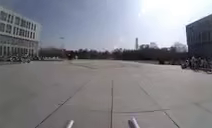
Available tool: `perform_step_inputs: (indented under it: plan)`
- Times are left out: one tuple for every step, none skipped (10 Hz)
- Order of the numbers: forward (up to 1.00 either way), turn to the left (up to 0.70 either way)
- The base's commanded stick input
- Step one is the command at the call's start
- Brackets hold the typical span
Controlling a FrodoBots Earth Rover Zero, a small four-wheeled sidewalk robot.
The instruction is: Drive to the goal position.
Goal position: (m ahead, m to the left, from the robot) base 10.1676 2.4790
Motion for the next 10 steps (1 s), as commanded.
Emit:
perform_step_inputs:
  plan:
    - [1.0,0.0]
    - [1.0,0.0]
    - [1.0,0.0]
    - [1.0,0.0]
    - [1.0,0.0]
    - [1.0,0.0]
    - [1.0,0.0]
    - [1.0,0.0]
    - [1.0,0.0]
    - [1.0,0.0]
